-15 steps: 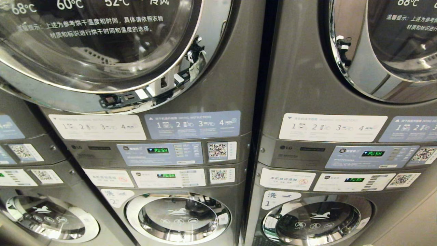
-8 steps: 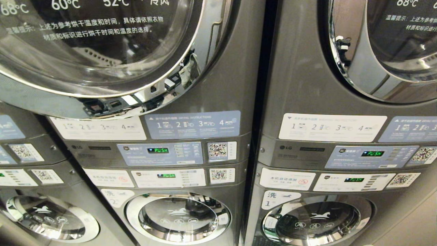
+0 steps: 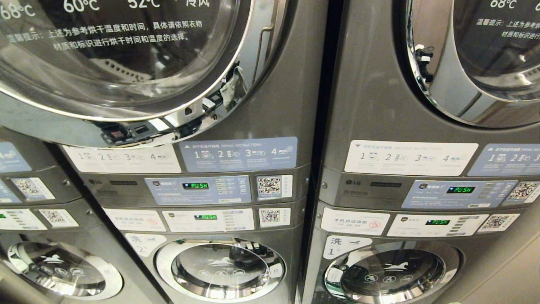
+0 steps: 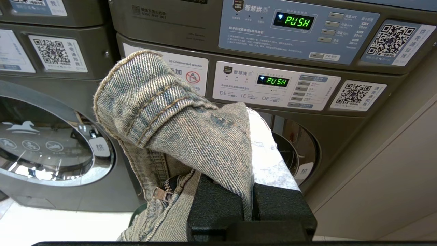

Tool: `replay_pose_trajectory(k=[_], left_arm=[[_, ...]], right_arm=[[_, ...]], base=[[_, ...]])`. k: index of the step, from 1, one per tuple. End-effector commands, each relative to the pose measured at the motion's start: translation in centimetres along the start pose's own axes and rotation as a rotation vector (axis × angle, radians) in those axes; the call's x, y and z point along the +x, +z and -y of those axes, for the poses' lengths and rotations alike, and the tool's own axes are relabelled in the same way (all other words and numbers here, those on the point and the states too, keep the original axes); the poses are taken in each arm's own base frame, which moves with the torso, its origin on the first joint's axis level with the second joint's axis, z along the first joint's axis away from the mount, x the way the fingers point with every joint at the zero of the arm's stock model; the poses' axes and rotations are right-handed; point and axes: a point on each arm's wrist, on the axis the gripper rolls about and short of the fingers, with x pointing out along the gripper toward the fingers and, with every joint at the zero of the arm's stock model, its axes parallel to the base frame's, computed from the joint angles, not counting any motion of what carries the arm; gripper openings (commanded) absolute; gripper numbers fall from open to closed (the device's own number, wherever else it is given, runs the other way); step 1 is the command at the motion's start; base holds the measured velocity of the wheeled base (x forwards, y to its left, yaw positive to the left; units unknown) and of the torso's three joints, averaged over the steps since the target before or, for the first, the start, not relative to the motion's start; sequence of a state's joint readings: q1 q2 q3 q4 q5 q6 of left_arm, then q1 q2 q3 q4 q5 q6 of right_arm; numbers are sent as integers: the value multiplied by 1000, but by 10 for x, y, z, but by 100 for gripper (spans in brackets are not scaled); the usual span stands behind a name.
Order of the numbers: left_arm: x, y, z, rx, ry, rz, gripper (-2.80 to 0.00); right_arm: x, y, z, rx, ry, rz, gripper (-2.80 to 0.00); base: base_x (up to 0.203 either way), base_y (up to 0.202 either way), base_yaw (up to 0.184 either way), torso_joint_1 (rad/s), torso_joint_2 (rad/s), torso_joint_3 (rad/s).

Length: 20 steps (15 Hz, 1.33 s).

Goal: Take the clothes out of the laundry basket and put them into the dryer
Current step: Take the clothes out of the basket

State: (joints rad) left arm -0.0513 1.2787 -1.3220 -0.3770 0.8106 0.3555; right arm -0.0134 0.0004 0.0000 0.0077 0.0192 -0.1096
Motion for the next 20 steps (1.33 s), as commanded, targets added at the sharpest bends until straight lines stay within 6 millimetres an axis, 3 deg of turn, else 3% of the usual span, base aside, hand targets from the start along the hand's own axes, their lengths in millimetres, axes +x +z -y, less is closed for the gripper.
replay_pose_trajectory(k=[1, 7, 14, 20], left_arm=[[-3, 1, 3, -6, -8, -5, 0], [-14, 4, 4, 3, -20, -10, 0], [-52, 18, -53, 22, 5, 57, 0], [-68, 22, -75, -7, -36, 108, 0]], right_arm=[[0, 0, 0, -1, 0, -1, -280], [0, 0, 0, -1, 0, -1, -280], [0, 0, 0, -1, 0, -1, -280], [0, 0, 0, -1, 0, -1, -280]], base=[[0, 0, 0, 0, 0, 0], [0, 0, 0, 0, 0, 0], [0, 0, 0, 0, 0, 0], [0, 0, 0, 0, 0, 0]])
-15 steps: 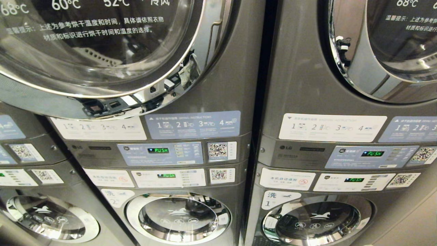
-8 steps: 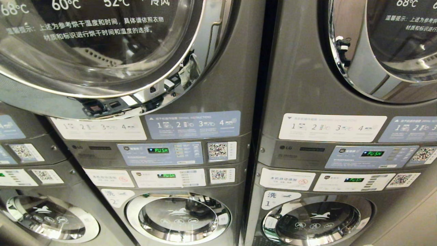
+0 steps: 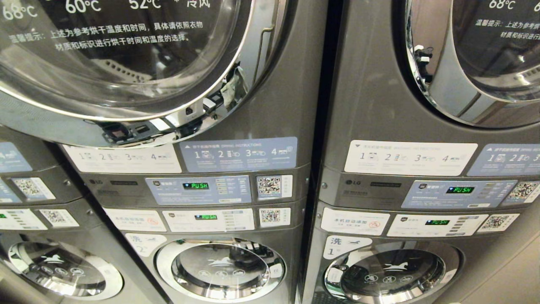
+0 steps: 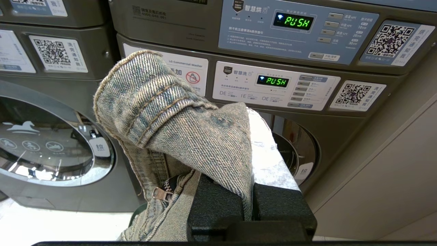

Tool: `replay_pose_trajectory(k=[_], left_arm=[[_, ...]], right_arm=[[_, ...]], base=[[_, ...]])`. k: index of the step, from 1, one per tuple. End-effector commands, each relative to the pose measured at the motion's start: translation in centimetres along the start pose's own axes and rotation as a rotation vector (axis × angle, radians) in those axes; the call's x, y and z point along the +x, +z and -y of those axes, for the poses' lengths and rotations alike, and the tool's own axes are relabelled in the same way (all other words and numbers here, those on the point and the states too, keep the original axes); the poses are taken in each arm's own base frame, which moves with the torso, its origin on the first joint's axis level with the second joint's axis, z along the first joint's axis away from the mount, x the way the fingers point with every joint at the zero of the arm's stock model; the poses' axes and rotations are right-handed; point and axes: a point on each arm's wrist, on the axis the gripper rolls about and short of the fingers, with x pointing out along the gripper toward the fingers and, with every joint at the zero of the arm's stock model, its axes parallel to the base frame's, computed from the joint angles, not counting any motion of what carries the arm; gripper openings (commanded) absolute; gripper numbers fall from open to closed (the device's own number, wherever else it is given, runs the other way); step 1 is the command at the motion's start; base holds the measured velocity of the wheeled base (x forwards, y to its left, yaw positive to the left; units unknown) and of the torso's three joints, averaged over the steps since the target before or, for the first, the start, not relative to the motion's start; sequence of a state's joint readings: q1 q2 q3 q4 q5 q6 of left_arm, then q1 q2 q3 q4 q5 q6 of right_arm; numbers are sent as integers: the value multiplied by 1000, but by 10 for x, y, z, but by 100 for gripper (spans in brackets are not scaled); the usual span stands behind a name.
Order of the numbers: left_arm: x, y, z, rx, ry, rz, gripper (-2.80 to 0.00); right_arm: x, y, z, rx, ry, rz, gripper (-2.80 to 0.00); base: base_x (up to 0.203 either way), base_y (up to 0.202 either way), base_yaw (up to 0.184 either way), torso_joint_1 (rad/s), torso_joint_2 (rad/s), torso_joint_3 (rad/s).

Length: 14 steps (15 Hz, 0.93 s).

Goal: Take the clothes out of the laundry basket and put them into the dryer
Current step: Take the clothes out of the basket

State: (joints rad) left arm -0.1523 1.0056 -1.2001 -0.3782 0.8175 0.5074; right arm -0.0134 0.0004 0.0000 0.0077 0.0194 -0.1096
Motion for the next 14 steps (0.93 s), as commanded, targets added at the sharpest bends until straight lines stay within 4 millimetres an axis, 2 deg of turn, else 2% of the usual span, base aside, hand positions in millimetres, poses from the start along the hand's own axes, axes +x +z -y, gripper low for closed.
replay_pose_trajectory(k=[1, 9, 14], left_arm=[[-6, 4, -9, -19, -5, 25, 0], [-9, 6, -5, -122, -226, 33, 0], [-2, 12, 1, -234, -310, 38, 0]], right_arm=[[0, 0, 0, -1, 0, -1, -280], [0, 0, 0, -1, 0, -1, -280], [0, 0, 0, -1, 0, -1, -280]], base=[[0, 0, 0, 0, 0, 0], [0, 0, 0, 0, 0, 0], [0, 0, 0, 0, 0, 0]])
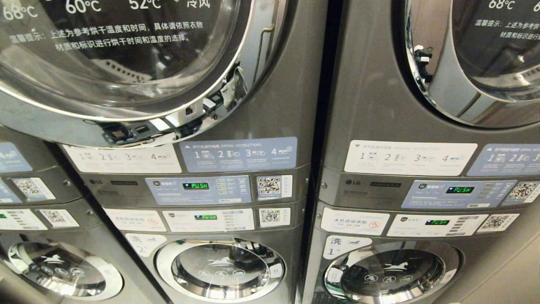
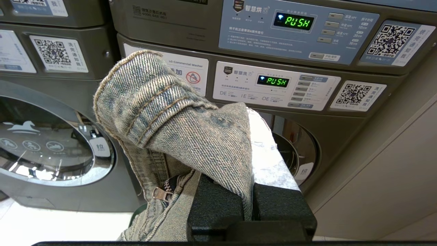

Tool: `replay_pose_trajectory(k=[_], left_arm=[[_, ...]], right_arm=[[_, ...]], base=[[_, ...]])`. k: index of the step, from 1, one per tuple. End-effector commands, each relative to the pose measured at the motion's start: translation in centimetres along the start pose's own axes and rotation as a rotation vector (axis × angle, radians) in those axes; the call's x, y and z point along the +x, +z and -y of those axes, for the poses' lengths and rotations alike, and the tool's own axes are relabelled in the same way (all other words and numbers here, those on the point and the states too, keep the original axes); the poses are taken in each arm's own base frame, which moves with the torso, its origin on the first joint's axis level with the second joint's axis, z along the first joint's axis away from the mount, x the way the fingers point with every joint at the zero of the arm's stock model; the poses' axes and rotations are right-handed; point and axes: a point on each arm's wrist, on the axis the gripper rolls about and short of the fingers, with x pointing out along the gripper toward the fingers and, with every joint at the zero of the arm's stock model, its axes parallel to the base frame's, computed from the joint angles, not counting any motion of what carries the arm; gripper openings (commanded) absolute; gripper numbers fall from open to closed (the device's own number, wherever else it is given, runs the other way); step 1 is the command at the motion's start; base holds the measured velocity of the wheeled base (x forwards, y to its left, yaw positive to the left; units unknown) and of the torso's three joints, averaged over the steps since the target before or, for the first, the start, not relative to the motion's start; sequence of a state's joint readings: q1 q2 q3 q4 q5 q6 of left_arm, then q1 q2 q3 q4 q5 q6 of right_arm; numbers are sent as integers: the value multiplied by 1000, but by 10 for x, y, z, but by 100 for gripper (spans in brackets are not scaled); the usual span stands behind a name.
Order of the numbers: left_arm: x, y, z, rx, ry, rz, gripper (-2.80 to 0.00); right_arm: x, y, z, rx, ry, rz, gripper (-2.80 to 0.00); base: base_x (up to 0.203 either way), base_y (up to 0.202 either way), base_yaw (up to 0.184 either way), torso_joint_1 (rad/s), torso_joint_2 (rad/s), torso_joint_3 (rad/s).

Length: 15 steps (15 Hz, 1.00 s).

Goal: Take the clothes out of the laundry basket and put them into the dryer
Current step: Take the clothes out of the basket

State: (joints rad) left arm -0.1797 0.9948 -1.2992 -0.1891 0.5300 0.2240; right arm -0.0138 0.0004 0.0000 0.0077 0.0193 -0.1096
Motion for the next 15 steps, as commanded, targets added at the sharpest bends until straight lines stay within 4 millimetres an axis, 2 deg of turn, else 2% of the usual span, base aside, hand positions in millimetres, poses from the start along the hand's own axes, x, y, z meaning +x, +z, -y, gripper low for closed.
replay_pose_trajectory(k=[1, 6, 11, 15], left_arm=[[5, -3, 2, 6, 2, -9, 0], [-3, -3, -3, 26, 3, -32, 0], [-47, -3, -23, 83, -203, -118, 0], [-77, -21, -38, 221, -152, -226, 0]], right_arm=[[0, 0, 0, -1, 1, -1, -280], [0, 0, 0, -1, 1, -1, -280], [0, 0, 0, -1, 1, -1, -280], [0, 0, 0, -1, 1, -1, -280]], base=[[0, 0, 0, 0, 0, 0], [0, 0, 0, 0, 0, 0], [0, 0, 0, 0, 0, 0], [0, 0, 0, 0, 0, 0]])
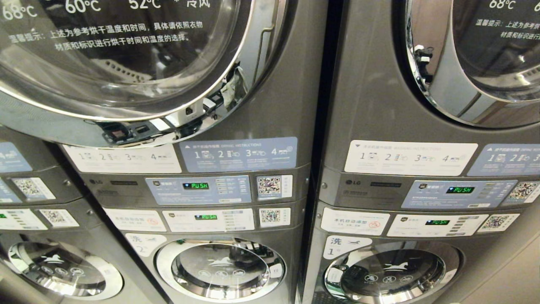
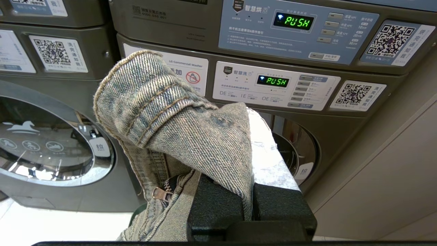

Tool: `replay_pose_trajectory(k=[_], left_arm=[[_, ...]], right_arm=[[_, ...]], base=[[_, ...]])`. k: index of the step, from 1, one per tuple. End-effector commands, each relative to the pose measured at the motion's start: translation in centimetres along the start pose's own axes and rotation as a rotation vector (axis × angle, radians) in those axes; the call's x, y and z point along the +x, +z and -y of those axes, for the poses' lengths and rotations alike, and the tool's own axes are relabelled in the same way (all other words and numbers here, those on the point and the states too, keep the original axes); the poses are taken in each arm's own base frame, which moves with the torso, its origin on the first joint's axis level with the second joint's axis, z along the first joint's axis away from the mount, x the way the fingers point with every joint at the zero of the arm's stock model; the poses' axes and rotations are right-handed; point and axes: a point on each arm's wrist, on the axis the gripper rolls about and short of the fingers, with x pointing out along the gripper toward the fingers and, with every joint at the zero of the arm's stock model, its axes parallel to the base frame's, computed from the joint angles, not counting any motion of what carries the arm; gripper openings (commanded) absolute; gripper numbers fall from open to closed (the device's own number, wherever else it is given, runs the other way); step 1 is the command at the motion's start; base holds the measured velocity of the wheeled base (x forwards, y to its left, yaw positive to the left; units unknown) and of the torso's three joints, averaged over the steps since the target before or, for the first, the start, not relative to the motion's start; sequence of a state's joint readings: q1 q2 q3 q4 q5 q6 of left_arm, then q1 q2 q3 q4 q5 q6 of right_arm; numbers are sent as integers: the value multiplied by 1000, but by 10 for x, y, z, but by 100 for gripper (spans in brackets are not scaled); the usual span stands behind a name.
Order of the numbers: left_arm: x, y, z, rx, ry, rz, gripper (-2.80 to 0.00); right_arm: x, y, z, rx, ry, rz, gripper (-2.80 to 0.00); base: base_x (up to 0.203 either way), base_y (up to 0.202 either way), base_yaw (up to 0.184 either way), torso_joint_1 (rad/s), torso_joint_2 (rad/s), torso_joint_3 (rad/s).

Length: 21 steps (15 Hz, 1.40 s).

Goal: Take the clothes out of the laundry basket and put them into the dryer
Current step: Take the clothes out of the basket

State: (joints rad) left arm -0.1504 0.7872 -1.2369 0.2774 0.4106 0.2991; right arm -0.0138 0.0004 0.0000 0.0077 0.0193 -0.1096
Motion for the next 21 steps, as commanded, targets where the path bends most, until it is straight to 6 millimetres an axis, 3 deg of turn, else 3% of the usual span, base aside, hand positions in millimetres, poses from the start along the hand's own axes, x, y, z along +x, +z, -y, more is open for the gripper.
replay_pose_trajectory(k=[1, 7, 12, 15, 18, 21], left_arm=[[-19, -11, -5, 22, 8, 12, 0], [-26, -93, 16, -43, -33, -170, 0], [-30, -199, 50, -74, -154, -247, 0], [-52, -255, 61, -40, -226, -164, 0], [-74, -270, 62, -42, -264, -80, 0], [-82, -274, 61, -76, -252, -33, 0]], right_arm=[[0, 0, 0, -1, 1, -1, -280], [0, 0, 0, -1, 1, -1, -280], [0, 0, 0, -1, 1, -1, -280], [0, 0, 0, -1, 1, -1, -280], [0, 0, 0, 2, 1, -1, -280], [0, 0, 0, 2, 1, -1, -280]], base=[[0, 0, 0, 0, 0, 0], [0, 0, 0, 0, 0, 0], [0, 0, 0, 0, 0, 0], [0, 0, 0, 0, 0, 0], [0, 0, 0, 0, 0, 0], [0, 0, 0, 0, 0, 0]])
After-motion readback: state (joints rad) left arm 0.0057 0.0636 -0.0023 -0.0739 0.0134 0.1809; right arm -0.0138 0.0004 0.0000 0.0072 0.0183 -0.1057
